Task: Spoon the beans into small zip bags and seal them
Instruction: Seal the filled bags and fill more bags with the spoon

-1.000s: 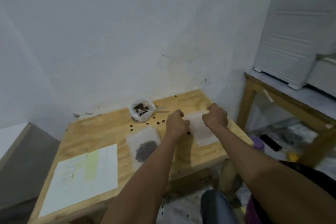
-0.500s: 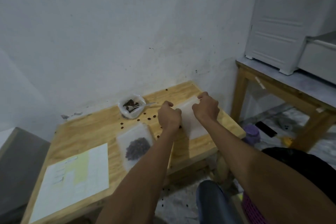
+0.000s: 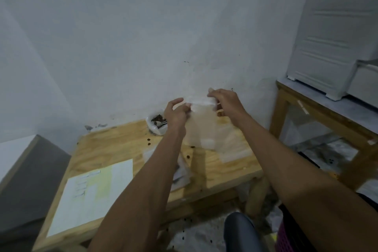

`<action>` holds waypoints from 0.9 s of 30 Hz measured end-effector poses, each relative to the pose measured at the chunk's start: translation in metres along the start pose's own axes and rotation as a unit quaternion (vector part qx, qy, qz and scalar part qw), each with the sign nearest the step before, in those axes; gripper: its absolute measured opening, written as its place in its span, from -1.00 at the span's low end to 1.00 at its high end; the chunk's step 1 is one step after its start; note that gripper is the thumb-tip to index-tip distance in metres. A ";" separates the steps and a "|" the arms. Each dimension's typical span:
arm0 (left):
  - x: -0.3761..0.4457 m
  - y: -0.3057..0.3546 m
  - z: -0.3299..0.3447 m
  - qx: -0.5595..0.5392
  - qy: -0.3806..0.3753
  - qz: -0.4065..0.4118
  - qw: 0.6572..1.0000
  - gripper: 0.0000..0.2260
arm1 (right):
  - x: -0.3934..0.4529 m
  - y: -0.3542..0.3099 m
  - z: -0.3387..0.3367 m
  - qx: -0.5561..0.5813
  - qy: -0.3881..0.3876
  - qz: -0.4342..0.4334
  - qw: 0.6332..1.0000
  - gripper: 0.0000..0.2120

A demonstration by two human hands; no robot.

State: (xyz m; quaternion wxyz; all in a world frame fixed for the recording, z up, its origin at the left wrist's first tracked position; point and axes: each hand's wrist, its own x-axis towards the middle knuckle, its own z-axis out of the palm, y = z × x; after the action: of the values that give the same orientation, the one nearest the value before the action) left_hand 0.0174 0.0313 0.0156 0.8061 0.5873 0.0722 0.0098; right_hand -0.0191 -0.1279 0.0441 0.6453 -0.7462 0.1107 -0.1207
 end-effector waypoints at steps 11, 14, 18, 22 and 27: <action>-0.001 0.067 -0.082 0.236 0.117 0.261 0.929 -0.81 | -0.010 -0.074 0.092 -0.169 -0.125 -0.067 0.975 -0.58; -0.007 0.076 -0.088 0.264 0.121 0.283 0.914 -0.70 | -0.015 -0.071 0.114 -0.161 -0.115 -0.071 0.978 -0.56; -0.008 0.082 -0.094 0.210 0.082 0.187 0.956 -0.63 | -0.021 -0.064 0.134 -0.149 -0.119 -0.081 0.978 -0.64; -0.011 0.086 -0.101 0.095 0.048 0.126 0.986 -0.77 | -0.025 -0.063 0.141 -0.146 -0.119 -0.098 0.977 -0.59; -0.016 0.094 -0.109 -0.004 -0.021 0.051 0.998 -0.78 | -0.026 -0.066 0.146 -0.148 -0.135 -0.119 0.972 -0.67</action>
State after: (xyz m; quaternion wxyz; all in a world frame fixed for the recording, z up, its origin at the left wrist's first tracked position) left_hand -0.0057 0.1623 0.0738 0.8082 0.5870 0.0252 0.0392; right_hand 0.0040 0.0263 0.0885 0.5173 -0.8508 -0.0504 -0.0771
